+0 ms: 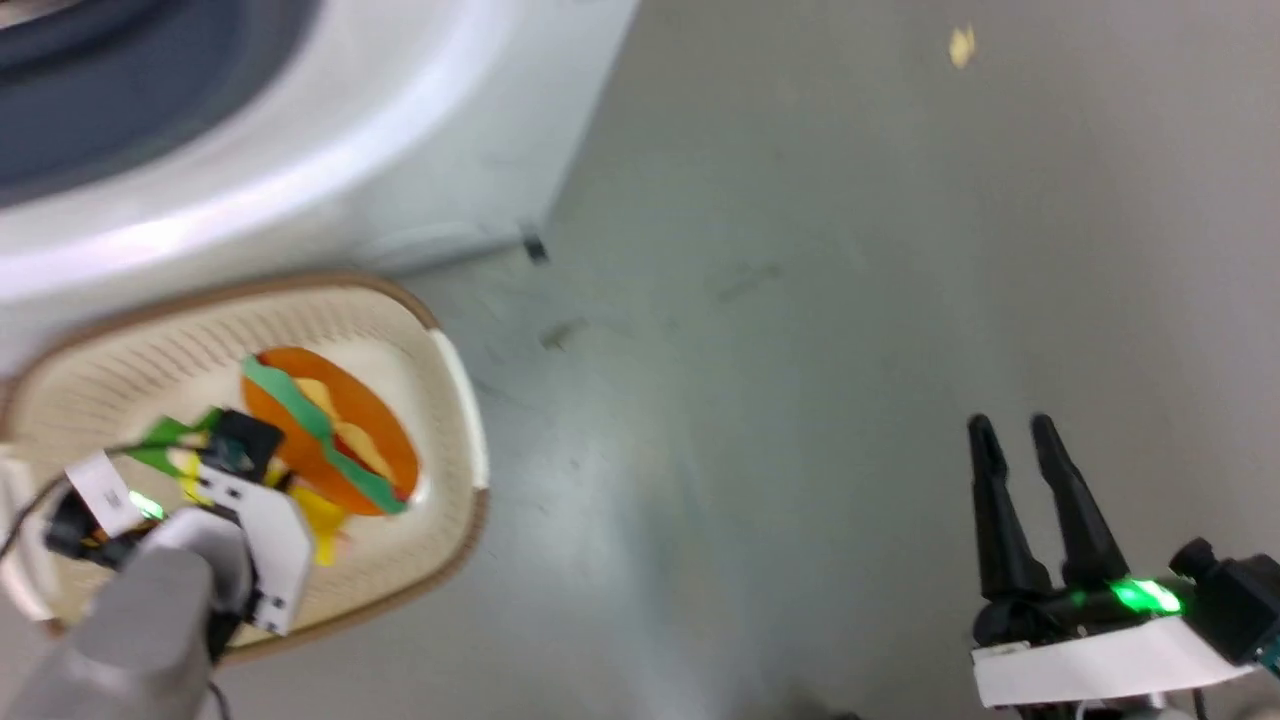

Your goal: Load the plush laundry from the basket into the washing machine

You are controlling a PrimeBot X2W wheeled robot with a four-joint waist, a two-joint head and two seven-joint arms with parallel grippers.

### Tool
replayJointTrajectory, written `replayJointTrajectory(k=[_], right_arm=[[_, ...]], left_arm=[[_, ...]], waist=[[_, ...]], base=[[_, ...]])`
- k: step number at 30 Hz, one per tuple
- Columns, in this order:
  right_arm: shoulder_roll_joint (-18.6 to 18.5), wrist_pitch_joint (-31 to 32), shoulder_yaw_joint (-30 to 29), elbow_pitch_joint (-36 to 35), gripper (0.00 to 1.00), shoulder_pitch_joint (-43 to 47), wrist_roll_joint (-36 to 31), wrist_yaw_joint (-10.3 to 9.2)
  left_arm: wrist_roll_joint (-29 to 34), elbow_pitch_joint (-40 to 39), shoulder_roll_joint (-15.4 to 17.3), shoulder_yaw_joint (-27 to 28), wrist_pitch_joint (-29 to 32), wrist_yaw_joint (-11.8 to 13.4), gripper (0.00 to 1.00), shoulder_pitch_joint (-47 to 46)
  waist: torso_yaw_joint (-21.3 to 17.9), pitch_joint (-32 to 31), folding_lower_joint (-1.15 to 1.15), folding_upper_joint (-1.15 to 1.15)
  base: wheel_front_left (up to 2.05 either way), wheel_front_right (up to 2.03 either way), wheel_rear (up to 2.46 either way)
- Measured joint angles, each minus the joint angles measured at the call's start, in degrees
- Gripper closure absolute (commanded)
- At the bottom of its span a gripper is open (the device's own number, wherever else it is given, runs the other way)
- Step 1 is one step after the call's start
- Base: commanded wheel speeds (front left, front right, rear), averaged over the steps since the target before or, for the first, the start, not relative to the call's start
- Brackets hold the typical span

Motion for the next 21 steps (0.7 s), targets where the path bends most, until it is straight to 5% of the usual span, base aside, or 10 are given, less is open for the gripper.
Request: replayJointTrajectory(k=[10, 17, 21], right_arm=[[0.0, 0.0, -3.4, 2.6, 0.0, 2.9, -4.0, 0.0], [0.0, 0.0, -4.4, 3.4, 0.0, 4.6, -5.9, 0.0], [0.0, 0.0, -4.7, 4.1, 0.0, 5.4, -6.4, 0.0]], left_arm=[[-4.4, -1.2, -6.7, 1.8, -11.4, 0.1, 1.0, 7.4], [-5.0, -11.9, -9.2, 6.9, -12.8, 5.6, 1.0, 14.8], [-4.2, -25.2, -10.1, 14.3, -13.0, 9.1, 1.0, 23.0]], waist=[[7.2, -12.8, -0.01, 0.0], [11.9, -20.3, -0.02, 0.0], [13.9, -24.4, -0.01, 0.0]], base=[[0.0, 0.0, 0.0], [0.0, 0.0, 0.0], [0.0, 0.0, 0.0]])
